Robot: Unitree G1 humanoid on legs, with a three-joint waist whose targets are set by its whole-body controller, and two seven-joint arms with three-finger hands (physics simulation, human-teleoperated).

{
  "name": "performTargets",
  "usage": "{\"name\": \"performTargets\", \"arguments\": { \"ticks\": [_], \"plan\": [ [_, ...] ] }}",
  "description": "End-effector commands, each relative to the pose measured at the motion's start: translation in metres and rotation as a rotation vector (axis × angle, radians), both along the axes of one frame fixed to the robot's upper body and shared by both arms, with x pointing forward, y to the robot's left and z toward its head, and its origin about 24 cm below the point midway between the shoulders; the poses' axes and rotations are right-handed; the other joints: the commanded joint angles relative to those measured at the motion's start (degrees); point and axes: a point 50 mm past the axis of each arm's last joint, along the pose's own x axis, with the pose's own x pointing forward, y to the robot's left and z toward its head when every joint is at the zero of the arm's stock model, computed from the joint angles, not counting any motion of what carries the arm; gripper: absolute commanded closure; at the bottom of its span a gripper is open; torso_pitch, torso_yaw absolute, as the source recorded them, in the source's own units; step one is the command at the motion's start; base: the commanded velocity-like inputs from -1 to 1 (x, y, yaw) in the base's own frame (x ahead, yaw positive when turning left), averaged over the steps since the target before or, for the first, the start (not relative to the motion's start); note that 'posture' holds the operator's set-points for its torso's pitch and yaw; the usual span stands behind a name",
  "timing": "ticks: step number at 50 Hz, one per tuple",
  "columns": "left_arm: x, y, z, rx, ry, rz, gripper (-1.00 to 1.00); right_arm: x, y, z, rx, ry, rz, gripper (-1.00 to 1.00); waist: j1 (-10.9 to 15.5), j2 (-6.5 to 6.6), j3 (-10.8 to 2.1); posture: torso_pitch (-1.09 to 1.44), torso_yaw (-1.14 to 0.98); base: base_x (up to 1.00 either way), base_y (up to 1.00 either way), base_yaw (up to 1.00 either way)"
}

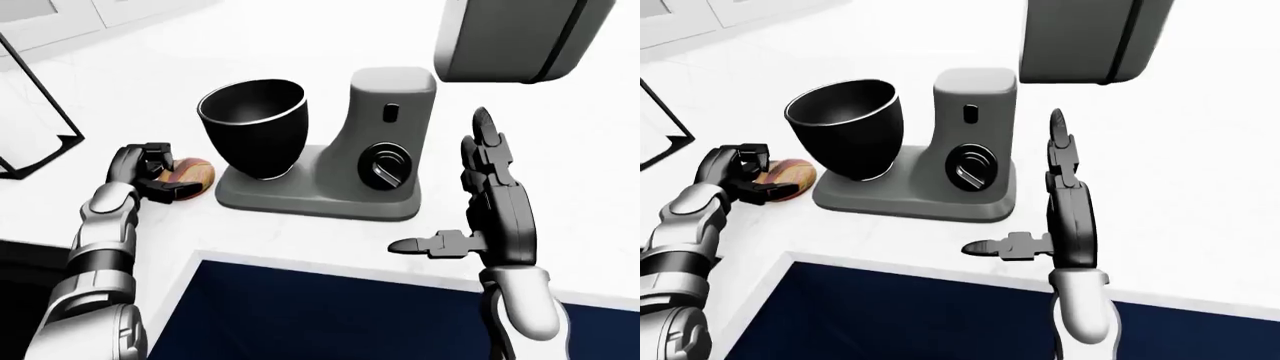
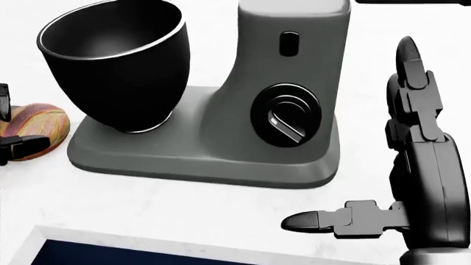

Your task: Place the bread in the stand mixer bowl.

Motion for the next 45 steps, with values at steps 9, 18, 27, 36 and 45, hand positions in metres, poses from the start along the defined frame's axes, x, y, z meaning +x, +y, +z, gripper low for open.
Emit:
{"name": "performTargets", "arguments": {
  "ticks": [9, 18, 27, 36, 45],
  "plan": [
    [0.0, 0.0, 0.016, -0.001, 0.048, -0.037, 1.0, -0.004, 0.001, 0.012, -0.007, -0.071, 0.001, -1.0, -0.75, -0.2, 0.52, 0.0, 0.0, 0.0, 0.0, 0.0],
    [-0.004, 0.012, 0.049, 0.007, -0.023, -0.012, 1.0, -0.004, 0.0, 0.01, -0.004, -0.065, 0.001, -1.0, -1.06, -0.58, 1.52, 0.0, 0.0, 0.0, 0.0, 0.0],
    [-0.012, 0.025, 0.07, 0.018, -0.069, 0.017, 1.0, -0.003, 0.002, 0.01, -0.007, -0.063, 0.006, -1.0, -1.22, -0.96, 2.15, 0.0, 0.0, 0.0, 0.0, 0.0],
    [-0.022, 0.037, 0.09, 0.036, -0.106, 0.042, 1.0, -0.002, 0.003, 0.01, -0.007, -0.062, 0.008, -1.0, -1.13, -1.21, 2.46, 0.0, 0.0, 0.0, 0.0, 0.0],
    [-0.035, 0.049, 0.109, 0.048, -0.14, 0.07, 1.0, -0.002, 0.004, 0.009, -0.009, -0.06, 0.01, -1.0, -0.97, -1.11, 2.58, 0.0, 0.0, 0.0, 0.0, 0.0]
  ]
}}
